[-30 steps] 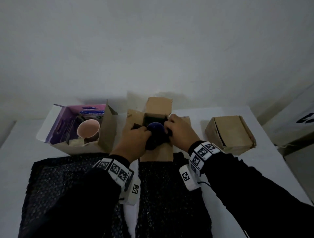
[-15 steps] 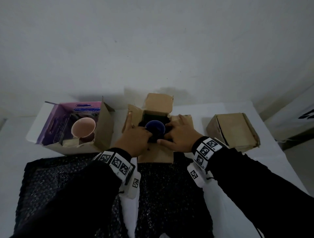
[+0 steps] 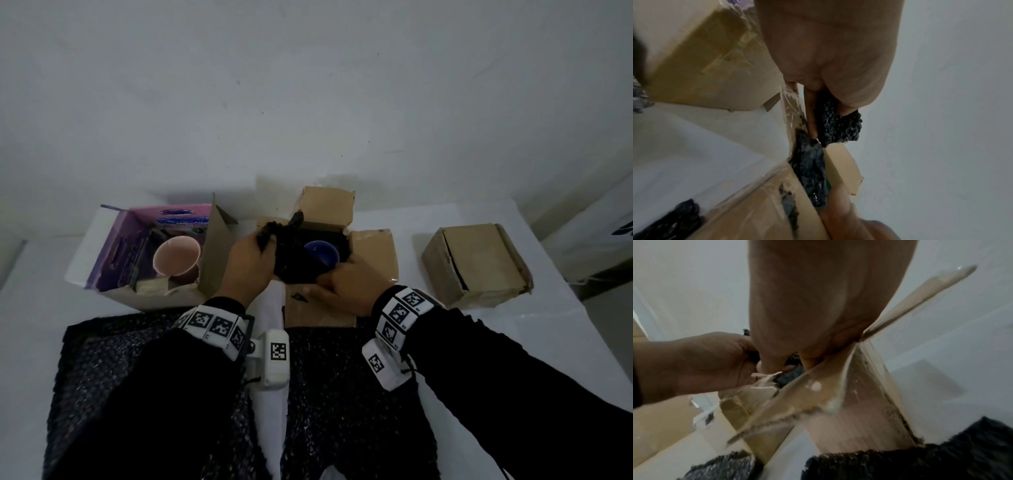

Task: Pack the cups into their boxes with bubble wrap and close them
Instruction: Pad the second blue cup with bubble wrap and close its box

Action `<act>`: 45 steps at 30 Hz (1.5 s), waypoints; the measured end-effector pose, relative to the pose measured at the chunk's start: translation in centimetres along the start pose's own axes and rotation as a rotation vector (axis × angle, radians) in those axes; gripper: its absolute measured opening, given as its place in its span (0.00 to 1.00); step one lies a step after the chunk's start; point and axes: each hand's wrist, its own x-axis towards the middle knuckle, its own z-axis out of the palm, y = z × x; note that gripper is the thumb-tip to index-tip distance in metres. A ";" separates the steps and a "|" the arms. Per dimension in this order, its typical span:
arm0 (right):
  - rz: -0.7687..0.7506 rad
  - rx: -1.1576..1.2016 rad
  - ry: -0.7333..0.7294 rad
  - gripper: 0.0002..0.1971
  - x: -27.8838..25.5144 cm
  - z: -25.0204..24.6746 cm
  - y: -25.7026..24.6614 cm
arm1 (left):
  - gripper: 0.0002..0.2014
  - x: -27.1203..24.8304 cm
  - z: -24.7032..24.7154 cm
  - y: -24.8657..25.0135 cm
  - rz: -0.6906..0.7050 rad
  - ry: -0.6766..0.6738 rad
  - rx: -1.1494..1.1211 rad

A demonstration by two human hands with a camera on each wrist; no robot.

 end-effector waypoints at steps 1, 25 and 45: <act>0.027 0.002 0.004 0.28 0.2 -0.2 0.0 | 0.14 -0.1 0.1 0.0 -0.021 -0.001 -0.021; 0.116 0.494 0.359 0.18 2.2 -1.5 -0.2 | 0.13 -1.3 -1.4 -0.8 0.080 0.210 -0.194; 0.231 1.168 0.642 0.13 0.7 -7.2 2.9 | 0.18 1.4 -0.5 4.6 0.055 -0.096 -0.668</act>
